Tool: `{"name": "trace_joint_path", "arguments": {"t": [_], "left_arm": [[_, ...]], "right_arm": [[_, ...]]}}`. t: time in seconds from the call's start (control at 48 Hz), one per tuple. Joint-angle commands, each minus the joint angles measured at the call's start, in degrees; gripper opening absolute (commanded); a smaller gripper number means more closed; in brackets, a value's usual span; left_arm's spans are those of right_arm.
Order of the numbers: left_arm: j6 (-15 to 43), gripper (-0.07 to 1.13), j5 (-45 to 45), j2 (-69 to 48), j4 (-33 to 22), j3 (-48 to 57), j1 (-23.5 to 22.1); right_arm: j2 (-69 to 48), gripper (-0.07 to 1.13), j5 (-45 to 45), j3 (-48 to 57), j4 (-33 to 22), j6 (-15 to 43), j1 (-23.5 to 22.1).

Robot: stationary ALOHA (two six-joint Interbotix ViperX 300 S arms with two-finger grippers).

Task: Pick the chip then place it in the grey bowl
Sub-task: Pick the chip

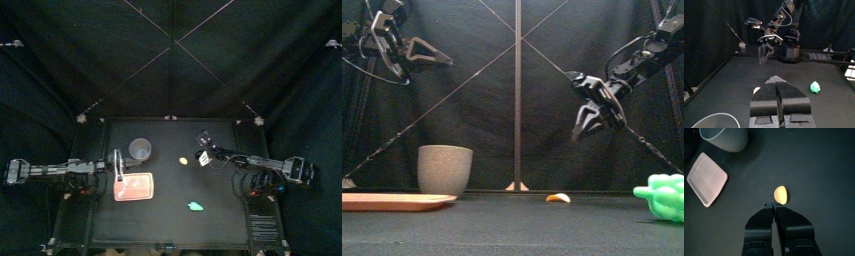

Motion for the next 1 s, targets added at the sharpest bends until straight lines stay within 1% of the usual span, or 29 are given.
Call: {"name": "trace_joint_path", "arguments": {"t": [0.021, 0.062, 0.146, 0.25, 0.438, 0.479, 0.646, 0.875, 1.0], "left_arm": [[0.1, -0.02, -0.6, 0.2, 0.2, -0.5, 0.8], [0.1, -0.02, -0.5, 0.1, 0.2, -0.4, 1.1], [0.1, -0.02, -0.5, 0.2, 0.2, -0.2, 1.4], [0.1, -0.02, -0.5, 0.2, 0.2, 0.4, 1.8], [0.1, -0.02, -0.5, -0.2, 0.2, 1.4, 2.5], [0.1, -0.02, -0.5, -0.3, 0.3, 1.5, 2.8], [0.1, -0.02, -0.5, -1.1, 0.4, 2.0, 3.7], [0.1, -0.02, -0.5, -2.8, 0.2, 3.3, 3.9], [0.1, -0.02, -0.5, -3.5, 0.2, 3.6, 3.9]], "right_arm": [[2.7, 0.23, -0.2, -2.4, 0.6, -0.1, 1.5], [4.3, 0.24, -0.1, -2.7, 0.7, -0.1, 1.6], [7.6, 0.29, 0.2, -3.9, 1.0, 0.0, 1.6], [12.0, 0.45, 1.4, -6.7, 1.1, 0.0, 1.8], [19.8, 0.85, 8.7, -13.2, 0.9, 0.4, 1.2], [21.1, 0.89, 10.2, -14.3, 0.7, 0.1, 1.1], [24.7, 0.87, 11.6, -17.5, -0.7, 0.2, -0.6], [24.5, 0.87, 11.9, -18.6, -3.5, 0.4, -3.7], [25.5, 0.87, 12.4, -19.1, -3.8, -0.1, -4.3]]}}
